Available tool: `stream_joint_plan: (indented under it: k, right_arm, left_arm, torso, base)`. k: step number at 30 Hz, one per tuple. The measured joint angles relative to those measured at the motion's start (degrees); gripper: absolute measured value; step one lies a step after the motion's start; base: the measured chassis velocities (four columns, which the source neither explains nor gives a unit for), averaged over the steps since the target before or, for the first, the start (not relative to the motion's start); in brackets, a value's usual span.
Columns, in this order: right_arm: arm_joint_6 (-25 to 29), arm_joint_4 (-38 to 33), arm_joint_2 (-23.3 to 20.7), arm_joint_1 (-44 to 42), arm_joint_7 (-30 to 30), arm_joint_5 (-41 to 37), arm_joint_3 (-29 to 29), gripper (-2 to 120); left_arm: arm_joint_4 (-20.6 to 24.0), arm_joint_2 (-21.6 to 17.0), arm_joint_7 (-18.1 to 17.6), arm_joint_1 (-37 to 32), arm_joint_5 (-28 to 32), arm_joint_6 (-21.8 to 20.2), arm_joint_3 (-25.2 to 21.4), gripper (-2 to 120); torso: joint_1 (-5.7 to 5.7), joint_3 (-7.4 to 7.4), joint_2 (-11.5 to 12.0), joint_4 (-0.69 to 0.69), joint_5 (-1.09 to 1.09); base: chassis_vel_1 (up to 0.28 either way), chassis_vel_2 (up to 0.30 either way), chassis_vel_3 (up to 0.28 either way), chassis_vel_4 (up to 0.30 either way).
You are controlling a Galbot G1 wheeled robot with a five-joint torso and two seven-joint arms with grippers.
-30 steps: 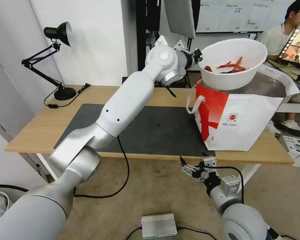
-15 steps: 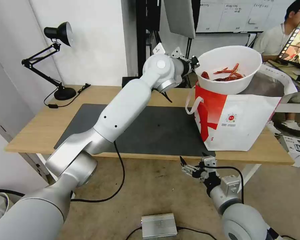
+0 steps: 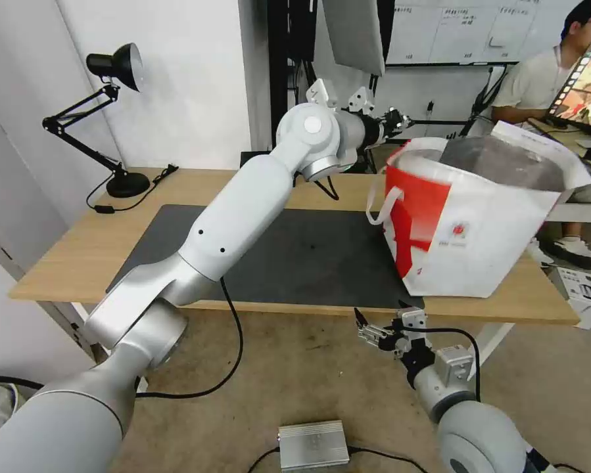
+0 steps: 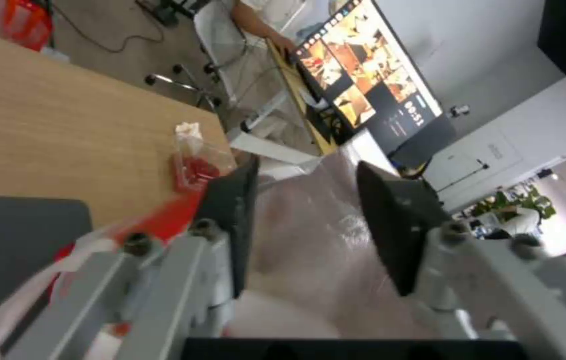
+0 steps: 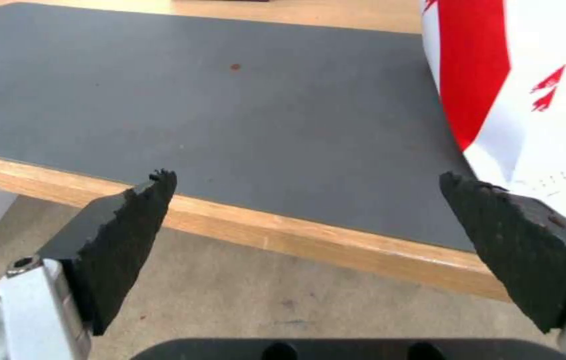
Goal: Pick up the trash from the table and place it into the takeout bag.
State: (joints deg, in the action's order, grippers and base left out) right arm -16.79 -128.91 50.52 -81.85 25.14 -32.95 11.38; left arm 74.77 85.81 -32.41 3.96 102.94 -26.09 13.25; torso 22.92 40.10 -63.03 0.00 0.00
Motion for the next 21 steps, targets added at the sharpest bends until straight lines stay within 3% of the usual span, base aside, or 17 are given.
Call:
stream_joint_plan:
  k: [3, 13, 21]
  right_arm:
    - [0.0, 0.0, 0.0, 0.0, 0.0, 0.0, 0.0, 100]
    - [0.0, 0.0, 0.0, 0.0, 0.0, 0.0, 0.0, 100]
    - [0.0, 0.0, 0.0, 0.0, 0.0, 0.0, 0.0, 100]
  left_arm:
    - [0.0, -0.2, -0.4, 0.0, 0.0, 0.1, 0.0, 67]
    - [1.7, -2.5, 0.0, -0.6, 0.0, 0.5, 0.1, 99]
    - [5.4, -6.2, 1.8, -2.4, -2.3, 1.5, 0.7, 100]
  torso:
    - [0.00, 0.00, 0.0, -0.01, 0.00]
    - [0.00, 0.01, 0.0, 0.00, 0.00]
    - [0.00, 0.01, 0.0, 0.00, -0.01]
  base:
    - [0.000, 0.000, 0.000, 0.000]
    - [0.000, 0.000, 0.000, 0.000]
    - [0.000, 0.000, 0.000, 0.000]
